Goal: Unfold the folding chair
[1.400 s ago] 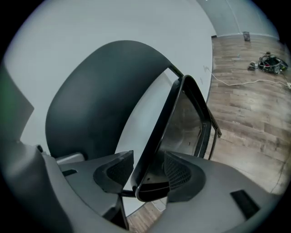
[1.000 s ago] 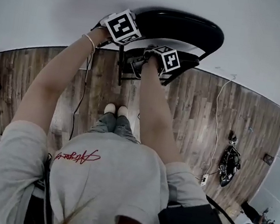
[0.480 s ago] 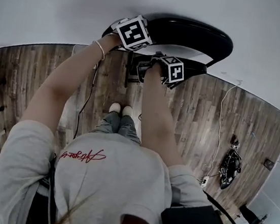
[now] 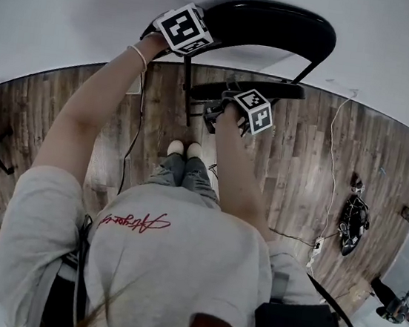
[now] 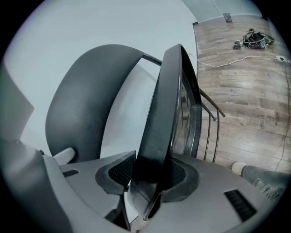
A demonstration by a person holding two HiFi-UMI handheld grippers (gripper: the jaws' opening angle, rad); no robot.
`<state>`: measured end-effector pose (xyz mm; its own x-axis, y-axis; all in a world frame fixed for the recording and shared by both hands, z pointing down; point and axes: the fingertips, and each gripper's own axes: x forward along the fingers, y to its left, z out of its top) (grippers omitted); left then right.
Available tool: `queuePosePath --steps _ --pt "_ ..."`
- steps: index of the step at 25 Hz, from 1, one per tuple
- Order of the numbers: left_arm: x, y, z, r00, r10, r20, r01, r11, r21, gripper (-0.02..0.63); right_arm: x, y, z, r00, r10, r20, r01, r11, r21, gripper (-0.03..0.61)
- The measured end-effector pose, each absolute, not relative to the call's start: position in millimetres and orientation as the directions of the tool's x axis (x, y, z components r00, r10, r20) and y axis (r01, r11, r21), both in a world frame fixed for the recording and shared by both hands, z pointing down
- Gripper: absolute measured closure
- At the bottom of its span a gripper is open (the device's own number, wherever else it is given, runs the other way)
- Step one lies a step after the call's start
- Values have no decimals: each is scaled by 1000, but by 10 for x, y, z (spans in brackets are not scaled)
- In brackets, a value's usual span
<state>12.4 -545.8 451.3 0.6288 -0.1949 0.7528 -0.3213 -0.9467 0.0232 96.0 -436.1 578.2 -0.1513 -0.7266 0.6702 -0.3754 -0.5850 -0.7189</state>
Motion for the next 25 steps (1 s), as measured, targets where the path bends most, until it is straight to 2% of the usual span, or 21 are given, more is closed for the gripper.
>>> queuePosePath --steps 3,6,8,11,13,16,18,19,20,21,22,25 --pt "142 -5432 4535 636 -194 747 -304 -953 10 377 991 -4080 5768 -152 -745 649 -376 -564 -735 414" --pt "109 -5481 4531 667 -261 698 -337 -941 -30 353 1011 -3905 5773 -163 -763 626 -364 -543 -757 416" --pt "17 -5509 4526 703 -329 631 -405 -914 -25 309 1005 -3783 5791 -171 -774 609 -358 -527 -771 416" --pt "-242 -5529 4480 739 -455 497 -555 -829 66 249 1004 -3637 5807 -179 -793 582 -349 -501 -792 416" --pt "-463 -5456 4488 723 -563 402 -654 -744 134 247 1018 -3562 5805 -184 -807 561 -348 -480 -805 416" --pt "-908 -5129 4639 612 -727 312 -790 -578 201 249 1024 -3441 5808 -192 -826 530 -360 -443 -821 414" --pt "-1091 -4722 4762 563 -777 283 -824 -501 264 250 1018 -3354 5805 -192 -839 509 -357 -423 -833 414" --pt "-1073 -4482 4834 564 -776 282 -821 -493 288 267 1024 -3307 5808 -191 -845 499 -351 -416 -839 414" --pt "-983 -4250 4911 575 -766 288 -814 -500 297 364 1039 -3266 5817 -190 -851 489 -345 -409 -845 414" --pt "-834 -4042 4987 592 -748 300 -804 -520 289 513 1060 -3231 5829 -189 -857 479 -339 -401 -851 414" --pt "-644 -3863 5055 616 -722 314 -787 -555 270 575 1080 -3196 5842 -190 -863 468 -333 -392 -858 414" --pt "-57 -3476 5205 704 -618 350 -706 -659 259 575 1116 -3034 5855 -188 -893 409 -320 -338 -885 414"
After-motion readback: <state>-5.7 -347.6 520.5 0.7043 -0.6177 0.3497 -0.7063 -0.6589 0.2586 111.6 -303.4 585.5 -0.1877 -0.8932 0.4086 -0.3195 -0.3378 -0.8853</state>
